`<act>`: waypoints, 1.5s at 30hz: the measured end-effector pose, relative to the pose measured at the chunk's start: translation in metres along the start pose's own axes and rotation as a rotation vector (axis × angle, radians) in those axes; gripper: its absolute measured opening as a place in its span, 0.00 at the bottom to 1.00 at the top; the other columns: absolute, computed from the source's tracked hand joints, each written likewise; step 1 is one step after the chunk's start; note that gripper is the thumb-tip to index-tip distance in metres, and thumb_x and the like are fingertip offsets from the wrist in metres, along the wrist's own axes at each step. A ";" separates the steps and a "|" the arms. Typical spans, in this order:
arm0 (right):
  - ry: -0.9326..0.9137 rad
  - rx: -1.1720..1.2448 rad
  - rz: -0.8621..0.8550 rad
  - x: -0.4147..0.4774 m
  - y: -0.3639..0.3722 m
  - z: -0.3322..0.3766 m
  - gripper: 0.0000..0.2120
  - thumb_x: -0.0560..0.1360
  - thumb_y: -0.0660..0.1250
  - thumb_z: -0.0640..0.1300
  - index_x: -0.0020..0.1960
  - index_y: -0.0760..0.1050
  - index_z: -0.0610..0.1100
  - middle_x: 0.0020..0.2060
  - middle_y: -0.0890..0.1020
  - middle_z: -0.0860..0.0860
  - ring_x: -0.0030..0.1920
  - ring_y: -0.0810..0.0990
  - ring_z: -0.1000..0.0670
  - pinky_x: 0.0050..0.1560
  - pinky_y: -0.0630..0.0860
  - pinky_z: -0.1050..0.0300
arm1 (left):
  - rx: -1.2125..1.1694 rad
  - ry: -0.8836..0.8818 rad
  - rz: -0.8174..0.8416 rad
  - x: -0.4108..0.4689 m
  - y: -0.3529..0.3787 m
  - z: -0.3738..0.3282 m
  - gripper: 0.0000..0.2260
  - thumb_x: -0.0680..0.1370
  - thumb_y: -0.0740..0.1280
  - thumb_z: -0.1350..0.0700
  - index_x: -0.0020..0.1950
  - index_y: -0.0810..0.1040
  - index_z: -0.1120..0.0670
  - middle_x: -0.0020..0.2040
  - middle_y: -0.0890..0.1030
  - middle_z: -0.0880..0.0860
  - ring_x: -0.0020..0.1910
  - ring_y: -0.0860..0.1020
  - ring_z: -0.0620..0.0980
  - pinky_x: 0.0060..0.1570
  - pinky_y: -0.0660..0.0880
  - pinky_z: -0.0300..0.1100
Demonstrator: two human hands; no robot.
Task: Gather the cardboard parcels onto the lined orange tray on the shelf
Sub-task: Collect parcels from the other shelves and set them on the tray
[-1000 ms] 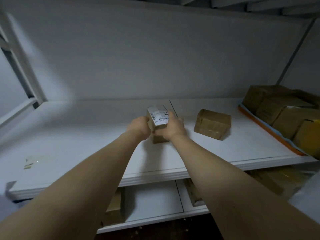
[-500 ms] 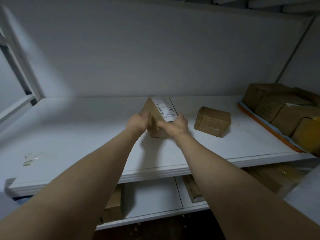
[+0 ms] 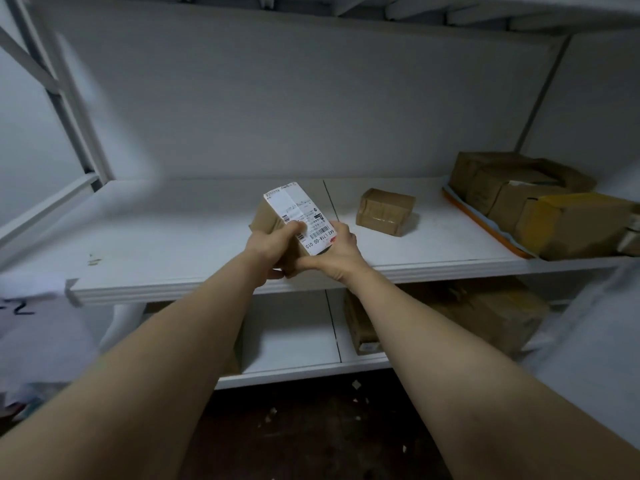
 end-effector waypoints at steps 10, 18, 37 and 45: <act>0.142 -0.168 0.345 -0.071 -0.025 -0.028 0.25 0.63 0.79 0.50 0.56 0.74 0.49 0.50 0.79 0.52 0.50 0.78 0.52 0.50 0.76 0.58 | 0.206 -0.321 0.178 -0.082 0.014 0.049 0.23 0.76 0.64 0.40 0.63 0.71 0.55 0.45 0.76 0.55 0.49 0.78 0.57 0.52 0.77 0.50; 0.169 -0.234 0.399 -0.082 -0.013 -0.067 0.45 0.65 0.75 0.48 0.77 0.56 0.56 0.68 0.71 0.48 0.63 0.72 0.47 0.60 0.72 0.55 | 0.231 -0.433 0.183 -0.064 0.040 0.090 0.21 0.81 0.60 0.47 0.70 0.66 0.57 0.52 0.77 0.57 0.49 0.78 0.59 0.38 0.77 0.55; 0.487 -0.141 0.199 -0.003 0.062 -0.211 0.19 0.77 0.63 0.39 0.68 0.72 0.47 0.63 0.78 0.46 0.62 0.76 0.45 0.61 0.73 0.54 | 0.297 -0.489 0.219 0.092 0.086 0.208 0.13 0.82 0.59 0.60 0.65 0.73 0.62 0.46 0.78 0.57 0.38 0.75 0.52 0.37 0.73 0.45; 0.521 -0.342 0.251 0.042 0.081 -0.250 0.34 0.77 0.61 0.39 0.79 0.51 0.47 0.73 0.67 0.43 0.71 0.67 0.41 0.68 0.69 0.52 | 0.323 -0.473 0.240 0.157 0.106 0.248 0.10 0.81 0.61 0.61 0.59 0.75 0.63 0.43 0.78 0.58 0.34 0.75 0.49 0.31 0.73 0.39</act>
Point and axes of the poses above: each hand's wrist, its own x-axis towards the middle knuckle, its own y-axis out of the palm, z = x × y, the point moved 1 cm from there along x, towards the middle knuckle
